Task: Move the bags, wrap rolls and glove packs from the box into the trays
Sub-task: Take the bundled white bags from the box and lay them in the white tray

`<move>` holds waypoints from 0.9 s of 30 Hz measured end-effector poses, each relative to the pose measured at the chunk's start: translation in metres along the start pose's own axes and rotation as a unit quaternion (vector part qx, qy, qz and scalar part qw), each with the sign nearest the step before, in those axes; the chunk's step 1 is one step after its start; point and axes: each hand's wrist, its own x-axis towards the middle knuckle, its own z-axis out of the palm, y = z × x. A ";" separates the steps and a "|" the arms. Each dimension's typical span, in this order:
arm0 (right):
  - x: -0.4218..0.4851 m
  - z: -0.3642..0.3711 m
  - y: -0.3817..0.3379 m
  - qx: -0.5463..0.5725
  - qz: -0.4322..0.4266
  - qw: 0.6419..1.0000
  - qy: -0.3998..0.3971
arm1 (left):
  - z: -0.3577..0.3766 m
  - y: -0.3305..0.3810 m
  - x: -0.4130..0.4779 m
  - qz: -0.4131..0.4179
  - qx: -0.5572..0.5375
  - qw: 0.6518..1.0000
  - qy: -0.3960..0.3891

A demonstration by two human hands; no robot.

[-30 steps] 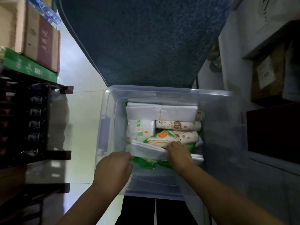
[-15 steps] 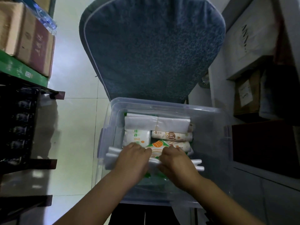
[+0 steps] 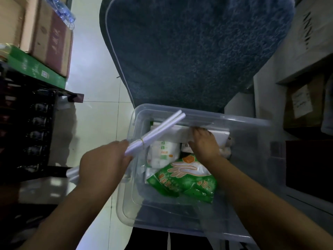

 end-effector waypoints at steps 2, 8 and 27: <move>0.009 0.013 -0.005 -0.071 0.017 0.997 -0.011 | 0.002 -0.006 0.002 -0.008 -0.024 1.000 0.010; 0.005 0.026 -0.012 -0.146 0.037 0.988 0.041 | 0.009 -0.007 0.001 0.015 -0.002 0.998 0.068; -0.199 -0.138 -0.019 0.115 0.215 0.959 0.146 | -0.075 0.053 -0.044 0.085 -0.107 0.985 0.105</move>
